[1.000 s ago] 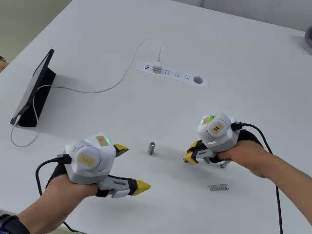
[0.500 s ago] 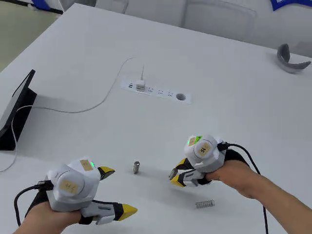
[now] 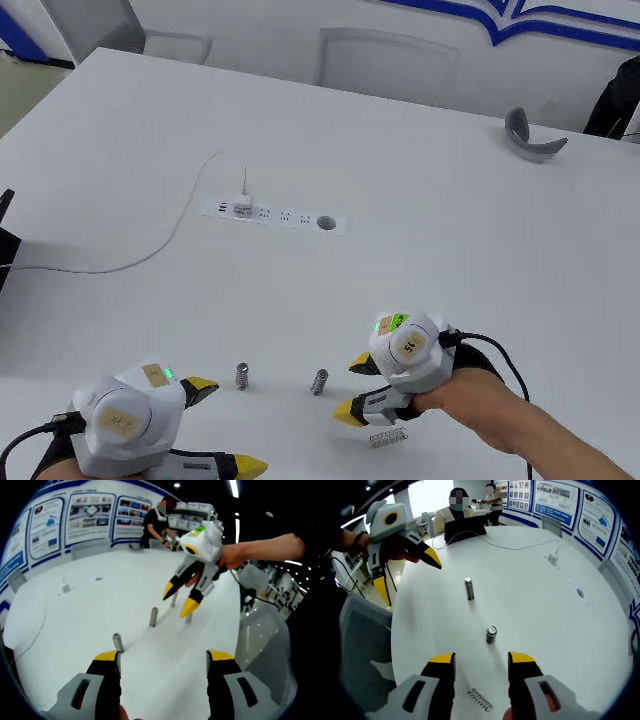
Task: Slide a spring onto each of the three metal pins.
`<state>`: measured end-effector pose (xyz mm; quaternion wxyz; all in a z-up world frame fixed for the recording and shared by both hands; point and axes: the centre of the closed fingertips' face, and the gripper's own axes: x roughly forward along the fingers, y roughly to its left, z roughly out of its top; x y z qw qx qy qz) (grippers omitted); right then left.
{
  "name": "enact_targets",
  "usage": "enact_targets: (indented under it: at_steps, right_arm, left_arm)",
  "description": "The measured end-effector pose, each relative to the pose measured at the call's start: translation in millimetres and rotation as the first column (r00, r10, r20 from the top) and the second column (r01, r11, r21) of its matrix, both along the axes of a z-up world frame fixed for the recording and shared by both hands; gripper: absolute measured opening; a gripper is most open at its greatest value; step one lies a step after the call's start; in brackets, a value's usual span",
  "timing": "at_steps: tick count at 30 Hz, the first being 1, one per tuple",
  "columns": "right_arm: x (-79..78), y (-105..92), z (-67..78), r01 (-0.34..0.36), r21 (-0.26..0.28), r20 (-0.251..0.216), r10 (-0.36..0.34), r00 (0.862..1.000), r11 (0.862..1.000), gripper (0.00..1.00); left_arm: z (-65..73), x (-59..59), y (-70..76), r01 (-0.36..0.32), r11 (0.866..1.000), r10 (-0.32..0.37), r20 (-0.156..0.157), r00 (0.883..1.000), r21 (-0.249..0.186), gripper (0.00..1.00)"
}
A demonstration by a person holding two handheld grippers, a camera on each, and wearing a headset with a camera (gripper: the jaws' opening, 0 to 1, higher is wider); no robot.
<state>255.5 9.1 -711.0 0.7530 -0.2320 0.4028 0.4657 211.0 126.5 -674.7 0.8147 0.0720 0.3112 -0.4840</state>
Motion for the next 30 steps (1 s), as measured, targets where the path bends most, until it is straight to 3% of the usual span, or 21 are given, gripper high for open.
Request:
enact_targets:
  at_steps: [15,30]
  right_arm:
    - [-13.8,-14.9,2.7,0.109,0.053,0.004,-0.109,0.994,0.993,0.5]
    - [-26.0,-33.5,8.4,0.219,0.106,0.008,-0.221,0.975,0.97,0.56]
  left_arm:
    - [3.8,-4.5,-8.0,0.021,1.0,-0.021,-0.001,1.0,-0.003,0.7]
    - [7.5,-4.1,-17.2,0.036,0.999,-0.036,-0.008,0.999,-0.003,0.7]
